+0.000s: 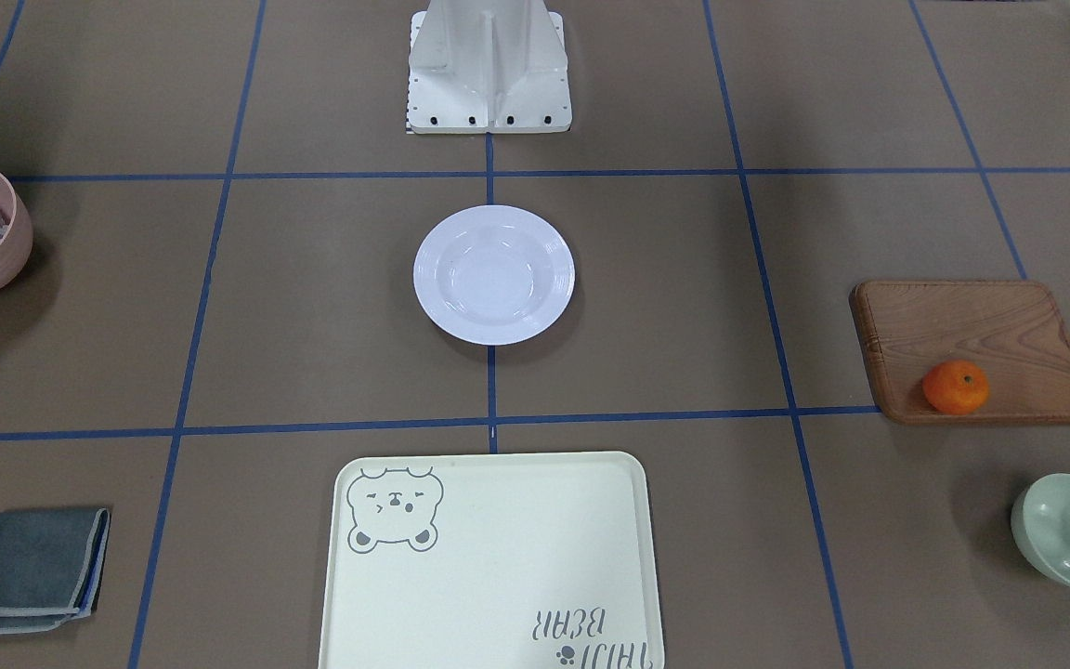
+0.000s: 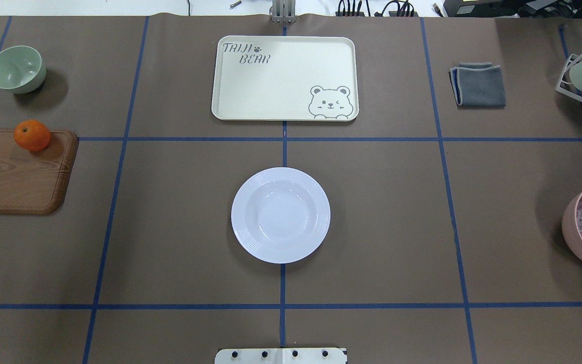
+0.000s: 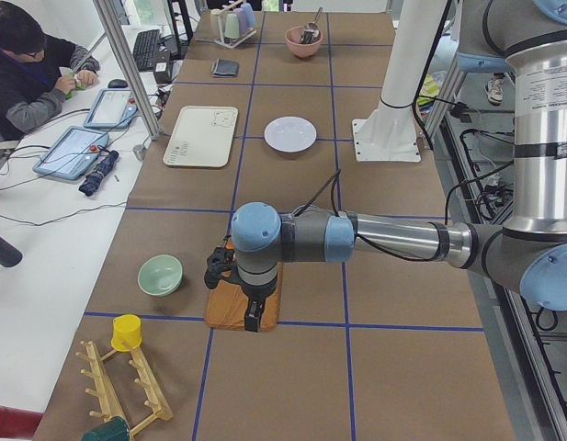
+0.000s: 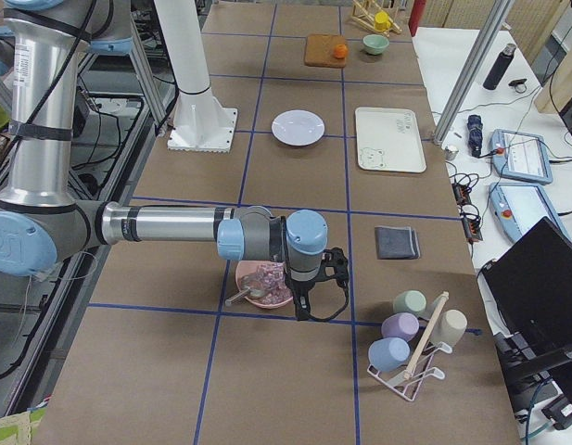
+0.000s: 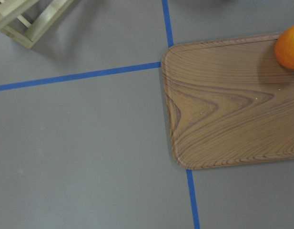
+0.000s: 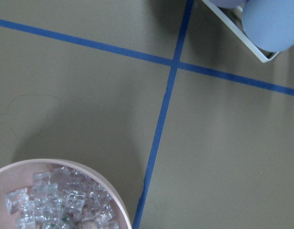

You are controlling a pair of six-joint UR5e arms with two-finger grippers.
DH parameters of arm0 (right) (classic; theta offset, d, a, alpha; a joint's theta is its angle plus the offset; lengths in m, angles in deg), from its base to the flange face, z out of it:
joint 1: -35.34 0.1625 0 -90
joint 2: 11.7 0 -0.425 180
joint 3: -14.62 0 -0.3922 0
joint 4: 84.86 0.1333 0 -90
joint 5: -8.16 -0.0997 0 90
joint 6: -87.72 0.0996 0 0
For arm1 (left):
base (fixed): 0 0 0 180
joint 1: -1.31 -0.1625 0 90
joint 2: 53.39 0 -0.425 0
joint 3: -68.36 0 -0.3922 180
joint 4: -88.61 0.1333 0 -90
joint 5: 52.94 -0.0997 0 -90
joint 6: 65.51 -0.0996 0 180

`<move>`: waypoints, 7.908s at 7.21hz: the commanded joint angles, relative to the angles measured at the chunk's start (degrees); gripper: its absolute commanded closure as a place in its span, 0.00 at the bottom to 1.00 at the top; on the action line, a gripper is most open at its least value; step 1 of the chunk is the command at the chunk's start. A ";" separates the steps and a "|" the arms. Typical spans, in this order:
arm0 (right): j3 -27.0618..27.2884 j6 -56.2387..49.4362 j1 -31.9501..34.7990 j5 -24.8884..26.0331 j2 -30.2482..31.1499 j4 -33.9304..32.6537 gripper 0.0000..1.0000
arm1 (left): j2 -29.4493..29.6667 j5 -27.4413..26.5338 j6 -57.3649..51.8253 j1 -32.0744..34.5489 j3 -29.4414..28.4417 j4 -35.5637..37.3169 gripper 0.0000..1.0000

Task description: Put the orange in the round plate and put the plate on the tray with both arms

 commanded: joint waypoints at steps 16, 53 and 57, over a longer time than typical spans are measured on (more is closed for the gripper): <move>17.53 66.33 -42.87 29.42 -13.53 6.12 0.00 | 6.99 -7.25 44.59 -27.66 -11.00 -43.05 0.02; 6.99 122.08 -77.25 66.09 -14.67 55.34 0.00 | 52.17 -34.18 96.92 -72.51 -11.69 -10.33 0.01; 6.46 121.90 -82.17 70.04 -15.20 55.07 0.00 | 41.59 -14.62 68.88 -52.10 5.01 1.44 0.01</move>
